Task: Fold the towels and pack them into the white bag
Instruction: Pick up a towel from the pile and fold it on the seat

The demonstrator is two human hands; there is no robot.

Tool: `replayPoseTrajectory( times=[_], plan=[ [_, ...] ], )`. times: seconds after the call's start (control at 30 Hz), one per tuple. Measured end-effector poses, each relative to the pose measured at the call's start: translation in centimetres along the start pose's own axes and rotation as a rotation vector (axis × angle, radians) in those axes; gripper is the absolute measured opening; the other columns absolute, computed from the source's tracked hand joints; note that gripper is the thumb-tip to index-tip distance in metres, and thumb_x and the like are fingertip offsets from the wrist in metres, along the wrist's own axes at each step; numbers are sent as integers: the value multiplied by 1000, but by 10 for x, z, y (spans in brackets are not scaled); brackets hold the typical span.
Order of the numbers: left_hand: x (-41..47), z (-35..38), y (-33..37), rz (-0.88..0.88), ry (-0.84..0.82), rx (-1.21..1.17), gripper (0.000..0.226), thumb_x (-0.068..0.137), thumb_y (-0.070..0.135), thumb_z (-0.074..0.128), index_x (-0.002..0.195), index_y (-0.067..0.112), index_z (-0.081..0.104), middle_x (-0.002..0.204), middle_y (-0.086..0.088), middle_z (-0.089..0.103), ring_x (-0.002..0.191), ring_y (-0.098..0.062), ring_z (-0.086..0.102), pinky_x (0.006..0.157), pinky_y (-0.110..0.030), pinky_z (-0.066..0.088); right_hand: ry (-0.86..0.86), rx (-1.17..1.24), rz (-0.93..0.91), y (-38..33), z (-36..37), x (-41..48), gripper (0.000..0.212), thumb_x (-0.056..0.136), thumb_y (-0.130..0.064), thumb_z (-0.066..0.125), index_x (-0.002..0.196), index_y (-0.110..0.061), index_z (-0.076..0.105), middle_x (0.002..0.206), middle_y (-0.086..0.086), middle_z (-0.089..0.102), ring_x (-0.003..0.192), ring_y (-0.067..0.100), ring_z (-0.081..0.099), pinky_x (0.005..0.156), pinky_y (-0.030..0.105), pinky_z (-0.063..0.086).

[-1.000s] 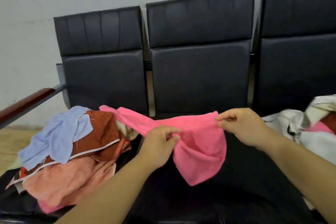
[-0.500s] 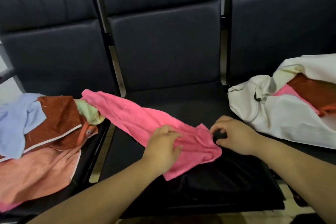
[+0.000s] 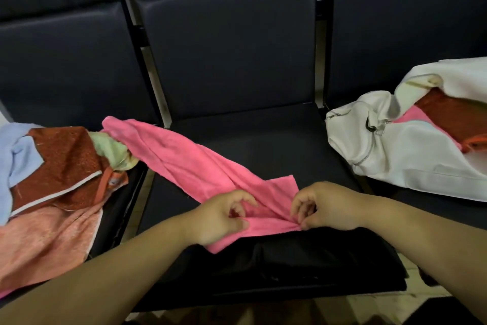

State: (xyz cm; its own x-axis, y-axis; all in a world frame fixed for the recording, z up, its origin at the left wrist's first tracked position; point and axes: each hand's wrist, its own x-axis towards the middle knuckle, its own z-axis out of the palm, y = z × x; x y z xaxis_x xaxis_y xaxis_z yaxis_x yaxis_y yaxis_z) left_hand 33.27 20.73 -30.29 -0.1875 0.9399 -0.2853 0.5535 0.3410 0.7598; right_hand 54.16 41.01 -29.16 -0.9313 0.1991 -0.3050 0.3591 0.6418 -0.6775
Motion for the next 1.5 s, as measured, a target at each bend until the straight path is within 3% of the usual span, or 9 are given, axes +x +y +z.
replayPoseTrajectory(
  times=[0.13, 0.27, 0.5, 0.7, 0.83, 1.03, 1.23, 1.37, 1.5],
  plan=[
    [-5, 5, -6, 19, 86, 172, 32, 84, 6, 72, 100, 34, 65, 104, 11, 61, 92, -3, 60, 87, -22, 51, -59, -22, -19, -7, 2, 2, 27, 76, -13, 84, 98, -27, 76, 89, -12, 76, 84, 0, 69, 84, 20, 54],
    [-8, 17, 6, 33, 178, 27, 43, 81, -8, 66, 95, 33, 66, 89, 11, 69, 76, 2, 59, 74, -14, 47, -76, -69, -8, -11, 2, 0, 29, 75, -17, 85, 99, -31, 75, 91, -15, 74, 87, -3, 67, 85, 18, 52],
    [-10, 28, 6, 23, 9, 170, 40, 93, 32, 70, 130, 40, 57, 114, 20, 66, 106, 8, 59, 97, -14, 47, -46, -71, -11, -15, 6, -4, 30, 74, -20, 86, 99, -33, 73, 91, -16, 72, 88, -2, 66, 88, 25, 54],
    [0, 33, -2, 8, 103, 301, 31, 92, 39, 65, 122, 38, 58, 96, 21, 61, 93, 0, 59, 88, -32, 53, -103, -114, 26, -20, 6, -5, 36, 78, -25, 84, 107, -41, 70, 99, -12, 66, 91, -3, 63, 80, 19, 53],
    [2, 30, -6, 17, 87, 272, 17, 92, 34, 69, 106, 40, 61, 79, 17, 58, 77, -1, 55, 80, -32, 53, -95, -115, 0, -22, 10, -5, 29, 82, -23, 82, 106, -35, 72, 84, -33, 62, 76, -12, 56, 65, 9, 42],
    [-5, 27, -10, 80, 24, 193, 15, 86, 37, 75, 100, 37, 69, 109, 19, 57, 108, 0, 55, 96, -17, 45, -25, 140, -48, -20, -5, -7, 26, 80, -16, 85, 99, -30, 73, 88, -6, 75, 77, 9, 69, 79, 25, 51],
    [-16, 12, 10, 55, 176, -141, 17, 96, 8, 64, 97, 24, 63, 72, 12, 63, 65, -5, 54, 65, -23, 44, 91, 449, -131, -37, -22, -12, 31, 88, -7, 76, 114, -21, 67, 85, 7, 74, 79, 17, 69, 78, 23, 53],
    [-22, -19, 34, 93, 248, -305, 30, 100, 7, 58, 124, 25, 54, 90, -17, 68, 76, -21, 61, 72, -36, 49, 179, 626, -159, -51, -27, -9, 33, 94, -2, 66, 119, -22, 65, 82, 1, 65, 75, 8, 62, 72, 19, 49],
    [-25, -41, 42, 106, 280, -425, 32, 97, 9, 62, 123, 26, 57, 86, -21, 65, 79, -24, 60, 73, -36, 48, 184, 963, -156, -68, -27, -1, 32, 96, 1, 59, 118, -21, 68, 80, 3, 61, 77, 18, 60, 72, 30, 52]
  ],
)
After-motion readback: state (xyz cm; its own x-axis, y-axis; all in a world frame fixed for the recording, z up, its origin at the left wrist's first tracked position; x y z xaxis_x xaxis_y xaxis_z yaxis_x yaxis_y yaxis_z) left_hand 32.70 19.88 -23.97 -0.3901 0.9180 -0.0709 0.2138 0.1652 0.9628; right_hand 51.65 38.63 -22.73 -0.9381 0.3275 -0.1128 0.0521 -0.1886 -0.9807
